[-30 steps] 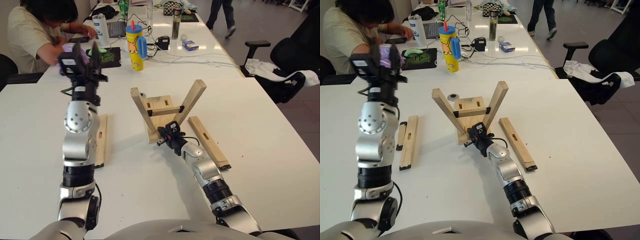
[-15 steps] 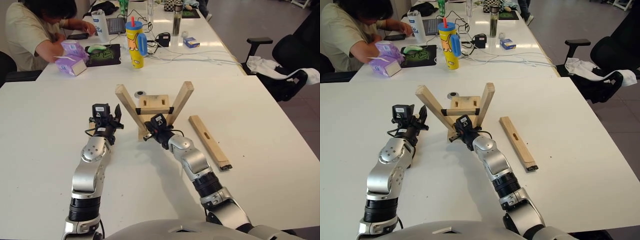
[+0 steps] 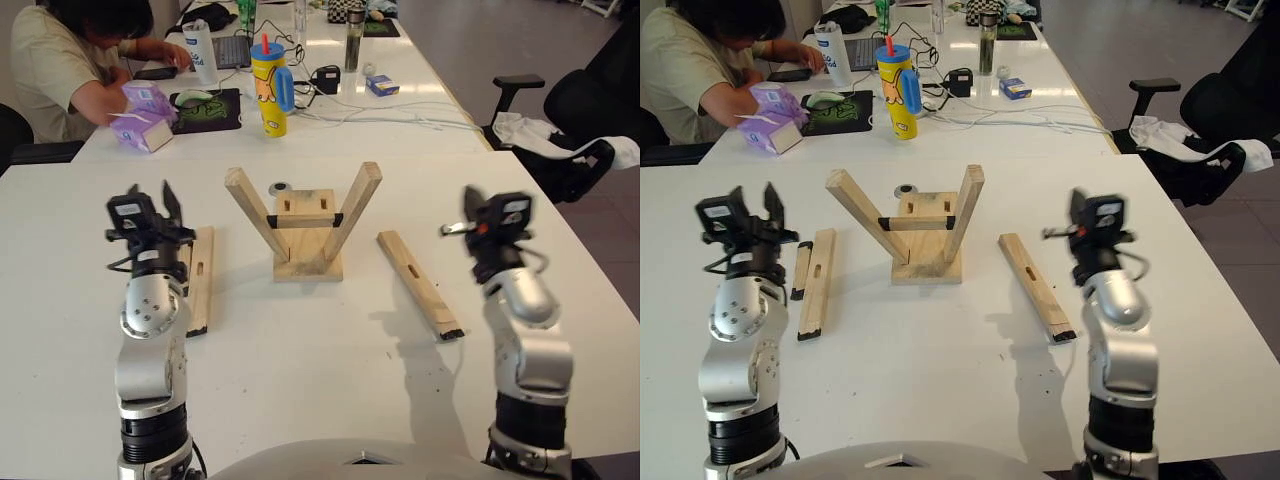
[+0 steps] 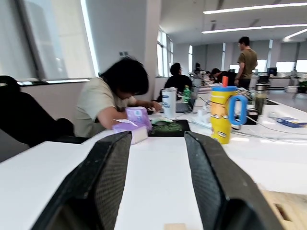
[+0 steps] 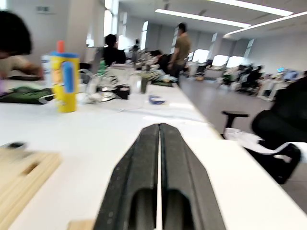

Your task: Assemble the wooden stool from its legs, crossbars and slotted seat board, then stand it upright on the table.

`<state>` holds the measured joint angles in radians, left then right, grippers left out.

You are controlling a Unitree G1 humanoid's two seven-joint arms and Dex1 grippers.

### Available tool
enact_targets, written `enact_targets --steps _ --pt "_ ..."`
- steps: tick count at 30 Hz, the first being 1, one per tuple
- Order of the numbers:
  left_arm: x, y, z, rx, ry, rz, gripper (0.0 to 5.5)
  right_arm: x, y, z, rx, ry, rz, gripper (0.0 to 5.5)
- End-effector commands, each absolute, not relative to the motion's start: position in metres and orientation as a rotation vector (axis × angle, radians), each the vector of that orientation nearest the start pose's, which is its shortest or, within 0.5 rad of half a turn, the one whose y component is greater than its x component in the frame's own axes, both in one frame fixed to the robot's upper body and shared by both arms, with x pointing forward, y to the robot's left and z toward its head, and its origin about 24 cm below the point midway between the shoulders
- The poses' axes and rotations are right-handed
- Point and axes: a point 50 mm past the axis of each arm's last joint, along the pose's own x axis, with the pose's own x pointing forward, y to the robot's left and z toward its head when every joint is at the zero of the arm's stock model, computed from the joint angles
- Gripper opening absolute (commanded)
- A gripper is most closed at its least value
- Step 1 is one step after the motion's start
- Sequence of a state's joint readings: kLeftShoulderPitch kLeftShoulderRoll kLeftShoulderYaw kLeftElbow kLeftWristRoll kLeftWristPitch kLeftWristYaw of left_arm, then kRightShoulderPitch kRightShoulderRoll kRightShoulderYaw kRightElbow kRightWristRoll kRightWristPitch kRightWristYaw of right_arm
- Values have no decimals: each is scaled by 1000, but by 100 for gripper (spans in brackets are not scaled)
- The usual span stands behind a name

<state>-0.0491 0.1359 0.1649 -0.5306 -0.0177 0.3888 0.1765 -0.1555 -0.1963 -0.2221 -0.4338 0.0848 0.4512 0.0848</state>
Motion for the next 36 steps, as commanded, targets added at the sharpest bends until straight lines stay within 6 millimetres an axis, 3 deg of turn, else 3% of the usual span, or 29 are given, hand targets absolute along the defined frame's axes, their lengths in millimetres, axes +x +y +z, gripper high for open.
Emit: enact_targets --steps 1,4,6,7,12,15,20,24,26,28,31,34,36 --pt "262 181 138 97 -156 167 208 294 -170 160 -5 -156 9 0" --pt "284 136 116 103 -8 -33 208 299 -80 146 5 -19 400 0" --pt "289 120 113 119 19 -104 208 284 -47 134 -40 71 577 0" --pt "289 121 114 125 18 -100 208 278 -43 128 -54 108 623 0" --pt "281 166 91 166 124 35 208 286 -104 87 -194 270 448 0" --pt "271 194 74 175 200 111 208 293 -124 81 -193 275 408 0" --pt "262 233 67 233 245 161 208 319 -121 104 -45 80 455 0" --pt "274 241 72 292 249 11 208 326 -97 114 -115 -8 678 0" --pt "291 257 90 321 203 26 208 314 -87 115 -144 -28 837 0" --pt "305 279 113 332 153 75 208 289 -78 105 -178 51 1062 0" --pt "313 301 135 343 103 111 208 256 -65 103 -175 121 1300 0" --pt "313 314 145 346 59 122 208 246 -54 117 -146 82 1344 0" --pt "310 317 143 325 46 121 208 261 -60 116 -187 93 1211 0"
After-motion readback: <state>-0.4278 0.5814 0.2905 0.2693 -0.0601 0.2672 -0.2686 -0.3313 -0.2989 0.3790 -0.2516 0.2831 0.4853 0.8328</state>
